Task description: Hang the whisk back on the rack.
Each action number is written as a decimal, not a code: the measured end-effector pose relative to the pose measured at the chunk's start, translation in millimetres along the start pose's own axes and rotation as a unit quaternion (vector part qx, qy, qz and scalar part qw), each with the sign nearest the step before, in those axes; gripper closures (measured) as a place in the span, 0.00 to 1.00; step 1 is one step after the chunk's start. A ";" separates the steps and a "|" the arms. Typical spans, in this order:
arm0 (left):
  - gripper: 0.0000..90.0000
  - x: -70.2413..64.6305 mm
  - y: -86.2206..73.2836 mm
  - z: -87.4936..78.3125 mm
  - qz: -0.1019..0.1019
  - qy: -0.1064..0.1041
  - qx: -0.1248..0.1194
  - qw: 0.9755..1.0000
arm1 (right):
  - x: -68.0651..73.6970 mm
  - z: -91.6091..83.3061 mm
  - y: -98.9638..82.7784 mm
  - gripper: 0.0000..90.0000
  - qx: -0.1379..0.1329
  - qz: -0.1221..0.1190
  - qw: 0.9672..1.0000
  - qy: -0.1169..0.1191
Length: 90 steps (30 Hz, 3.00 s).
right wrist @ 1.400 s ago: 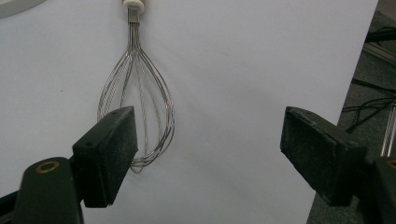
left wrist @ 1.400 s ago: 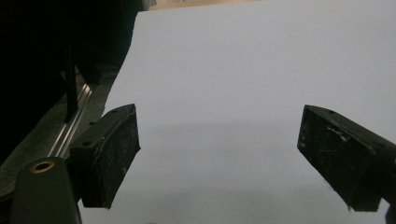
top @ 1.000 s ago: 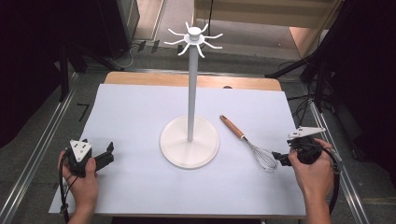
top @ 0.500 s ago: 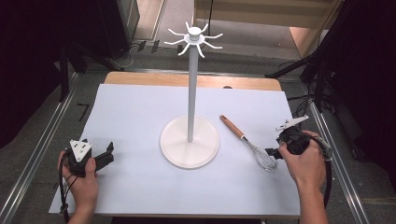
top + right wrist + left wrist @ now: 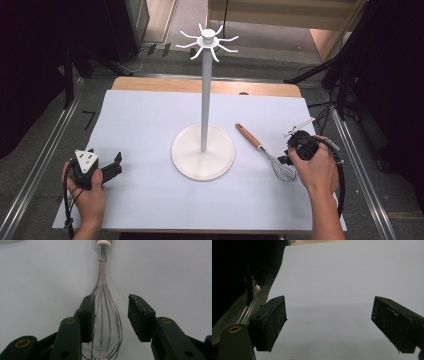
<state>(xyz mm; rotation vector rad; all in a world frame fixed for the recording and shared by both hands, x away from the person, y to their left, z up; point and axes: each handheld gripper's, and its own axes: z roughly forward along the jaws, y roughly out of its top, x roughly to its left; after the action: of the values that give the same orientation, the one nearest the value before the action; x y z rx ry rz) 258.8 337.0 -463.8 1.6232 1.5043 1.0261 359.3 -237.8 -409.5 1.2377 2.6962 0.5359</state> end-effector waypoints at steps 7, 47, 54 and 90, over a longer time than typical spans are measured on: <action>0.15 0.0 0.1 0.1 0.000 -0.001 0.002 1.000 | 2.2 8.0 12.5 0.70 0.018 -0.006 1.000 0.001; 0.15 0.2 0.4 0.6 0.000 -0.001 0.006 1.000 | 6.3 51.4 52.2 0.84 0.125 0.009 0.992 0.028; 0.15 -0.6 0.3 0.7 0.001 0.000 0.004 1.000 | 5.2 56.0 56.1 0.86 0.141 0.007 0.990 0.027; 0.15 -0.6 0.3 1.1 0.001 0.000 0.005 1.000 | 5.5 16.9 17.6 0.93 -0.047 0.039 0.997 0.048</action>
<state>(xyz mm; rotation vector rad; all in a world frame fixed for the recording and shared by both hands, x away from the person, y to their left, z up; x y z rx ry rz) 260.0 336.4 -464.1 1.6309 1.5100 1.0210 372.5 -218.6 -418.6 1.3299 2.6720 0.7424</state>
